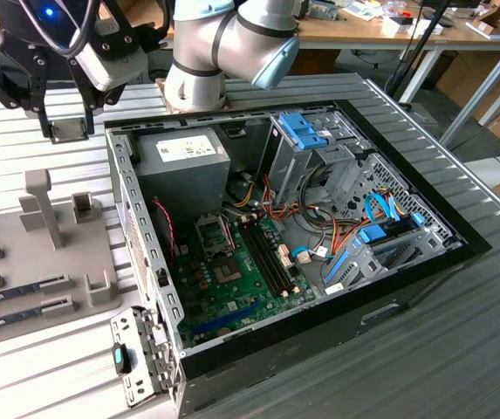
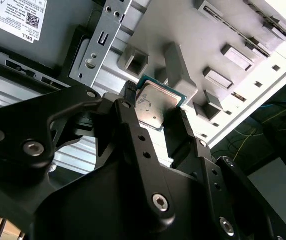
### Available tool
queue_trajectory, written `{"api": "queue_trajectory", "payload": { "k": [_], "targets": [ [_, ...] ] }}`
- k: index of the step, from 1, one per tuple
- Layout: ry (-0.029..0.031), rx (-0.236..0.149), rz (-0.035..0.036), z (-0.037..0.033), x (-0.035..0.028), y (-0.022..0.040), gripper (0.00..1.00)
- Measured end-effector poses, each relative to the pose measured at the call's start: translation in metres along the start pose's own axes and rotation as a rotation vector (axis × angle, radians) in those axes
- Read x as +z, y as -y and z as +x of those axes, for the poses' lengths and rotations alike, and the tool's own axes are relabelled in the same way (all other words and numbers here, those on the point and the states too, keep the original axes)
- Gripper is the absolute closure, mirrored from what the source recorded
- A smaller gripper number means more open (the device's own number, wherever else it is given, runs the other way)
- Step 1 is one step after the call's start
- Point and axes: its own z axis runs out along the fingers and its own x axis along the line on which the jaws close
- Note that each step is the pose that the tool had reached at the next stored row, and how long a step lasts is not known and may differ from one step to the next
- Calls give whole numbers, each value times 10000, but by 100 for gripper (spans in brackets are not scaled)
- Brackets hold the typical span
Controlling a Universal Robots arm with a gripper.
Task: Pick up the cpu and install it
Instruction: 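Pick up the cpu and move it towards the insertion slot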
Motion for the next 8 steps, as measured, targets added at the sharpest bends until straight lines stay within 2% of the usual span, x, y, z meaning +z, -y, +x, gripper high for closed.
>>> {"api": "queue_trajectory", "payload": {
  "k": [8],
  "targets": [
    [0, 0, 0, -42, 0, -1, 53]
  ]
}}
